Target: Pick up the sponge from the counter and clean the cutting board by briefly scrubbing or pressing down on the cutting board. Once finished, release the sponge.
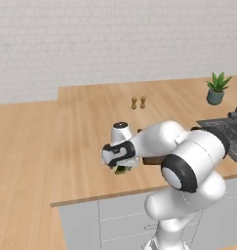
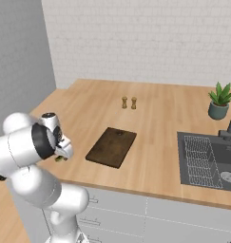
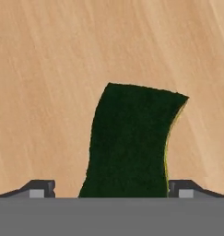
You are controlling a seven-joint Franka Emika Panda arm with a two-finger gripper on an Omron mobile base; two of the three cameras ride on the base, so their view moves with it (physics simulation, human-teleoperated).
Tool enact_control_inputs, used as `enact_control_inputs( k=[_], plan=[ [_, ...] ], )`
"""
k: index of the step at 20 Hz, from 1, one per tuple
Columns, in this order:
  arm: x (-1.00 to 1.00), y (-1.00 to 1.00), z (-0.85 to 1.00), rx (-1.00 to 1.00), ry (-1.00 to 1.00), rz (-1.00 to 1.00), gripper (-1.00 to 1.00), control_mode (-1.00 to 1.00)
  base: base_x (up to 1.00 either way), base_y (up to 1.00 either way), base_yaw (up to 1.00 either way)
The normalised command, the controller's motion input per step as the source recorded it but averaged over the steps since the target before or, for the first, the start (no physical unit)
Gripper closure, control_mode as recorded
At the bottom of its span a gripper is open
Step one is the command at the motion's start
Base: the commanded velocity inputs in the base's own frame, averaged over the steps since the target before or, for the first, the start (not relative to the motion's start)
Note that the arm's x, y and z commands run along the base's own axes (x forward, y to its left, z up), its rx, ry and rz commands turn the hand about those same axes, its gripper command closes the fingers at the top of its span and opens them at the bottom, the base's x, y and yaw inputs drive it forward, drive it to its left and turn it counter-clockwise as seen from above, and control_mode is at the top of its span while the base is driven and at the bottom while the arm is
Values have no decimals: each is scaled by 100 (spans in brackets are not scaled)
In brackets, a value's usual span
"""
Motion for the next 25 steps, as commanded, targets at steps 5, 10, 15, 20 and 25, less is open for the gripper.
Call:
enact_control_inputs(
  k=[5,10,15,20,25],
  plan=[
    [-34,-3,84,0,-10,0,-100,-100,0,0,0],
    [-70,-33,100,5,-16,0,-100,-100,0,0,0],
    [-58,-86,100,10,-7,0,-100,-100,0,0,0],
    [-18,-40,100,21,-10,7,-100,-100,0,0,0],
    [-23,-35,89,28,-5,12,-100,-100,0,0,0]
  ],
)
